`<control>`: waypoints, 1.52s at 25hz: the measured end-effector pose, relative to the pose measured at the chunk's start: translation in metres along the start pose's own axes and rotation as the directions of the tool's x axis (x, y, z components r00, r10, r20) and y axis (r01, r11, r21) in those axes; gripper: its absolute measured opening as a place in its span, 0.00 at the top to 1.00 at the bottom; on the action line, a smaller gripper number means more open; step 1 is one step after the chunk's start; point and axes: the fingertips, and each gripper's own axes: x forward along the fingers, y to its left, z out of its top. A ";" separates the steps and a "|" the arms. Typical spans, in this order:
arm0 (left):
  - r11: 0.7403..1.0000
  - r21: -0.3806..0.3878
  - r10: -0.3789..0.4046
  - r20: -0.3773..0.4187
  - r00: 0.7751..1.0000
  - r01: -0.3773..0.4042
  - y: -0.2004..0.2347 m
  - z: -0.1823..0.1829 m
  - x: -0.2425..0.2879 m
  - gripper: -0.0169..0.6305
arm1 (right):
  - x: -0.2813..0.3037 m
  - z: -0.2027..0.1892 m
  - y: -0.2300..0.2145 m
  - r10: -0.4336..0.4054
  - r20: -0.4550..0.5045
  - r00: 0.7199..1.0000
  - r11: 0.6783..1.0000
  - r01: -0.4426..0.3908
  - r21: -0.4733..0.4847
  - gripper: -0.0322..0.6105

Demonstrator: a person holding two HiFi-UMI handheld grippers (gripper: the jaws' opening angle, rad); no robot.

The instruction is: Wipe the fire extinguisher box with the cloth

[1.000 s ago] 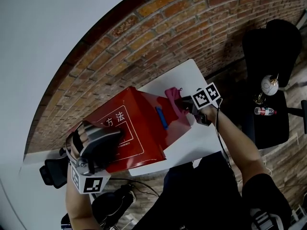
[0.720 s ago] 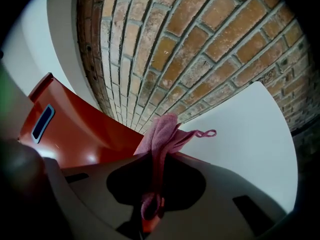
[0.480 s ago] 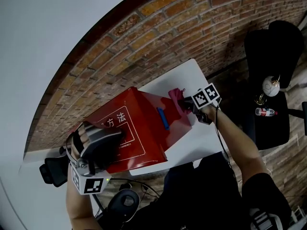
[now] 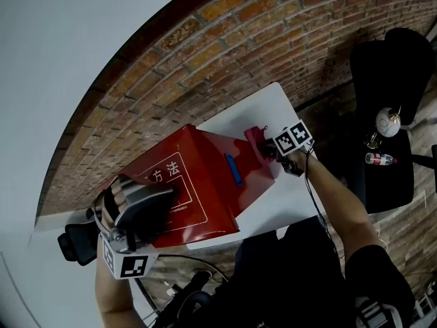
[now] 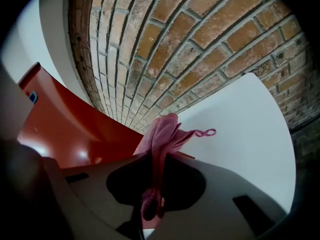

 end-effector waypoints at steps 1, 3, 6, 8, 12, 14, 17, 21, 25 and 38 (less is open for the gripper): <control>1.000 0.001 0.001 -0.002 1.000 -0.001 0.000 0.000 0.000 0.93 | 0.001 -0.002 -0.003 -0.008 -0.004 1.000 1.000 0.008 0.001 0.85; 1.000 0.004 0.003 -0.005 1.000 -0.003 0.000 -0.001 -0.001 0.93 | 0.004 -0.005 -0.008 -0.018 -0.008 1.000 1.000 0.018 0.006 0.85; 1.000 0.000 0.001 -0.003 1.000 -0.001 0.000 -0.001 0.000 0.93 | 0.007 -0.008 -0.014 -0.033 -0.012 0.999 0.999 0.033 0.008 0.85; 1.000 0.005 0.006 -0.007 1.000 -0.006 0.000 -0.002 -0.001 0.93 | 0.009 -0.010 -0.018 -0.053 -0.021 0.998 0.999 0.053 -0.002 0.85; 1.000 0.004 0.007 -0.010 1.000 -0.007 0.001 -0.002 -0.001 0.93 | 0.013 -0.013 -0.025 -0.091 -0.044 0.995 0.996 0.090 -0.025 0.85; 1.000 0.009 0.009 -0.009 1.000 -0.009 0.001 -0.002 -0.002 0.93 | 0.016 -0.016 -0.031 -0.108 -0.054 0.993 0.994 0.107 -0.029 0.85; 1.000 0.000 0.006 -0.011 1.000 -0.006 0.000 -0.002 -0.001 0.93 | 0.020 -0.022 -0.040 -0.129 -0.065 0.989 0.992 0.128 -0.021 0.85; 1.000 0.005 0.009 -0.013 1.000 -0.009 0.001 -0.002 -0.001 0.93 | 0.025 -0.027 -0.050 -0.153 -0.066 0.986 0.988 0.152 -0.010 0.85; 1.000 0.003 0.008 -0.014 1.000 -0.008 0.001 -0.002 -0.002 0.93 | 0.028 -0.032 -0.057 -0.175 -0.075 0.982 0.985 0.174 -0.013 0.85; 1.000 0.009 0.012 -0.026 1.000 -0.012 0.000 -0.004 -0.003 0.93 | 0.038 -0.051 -0.080 -0.264 -0.113 0.958 0.964 0.259 -0.063 0.85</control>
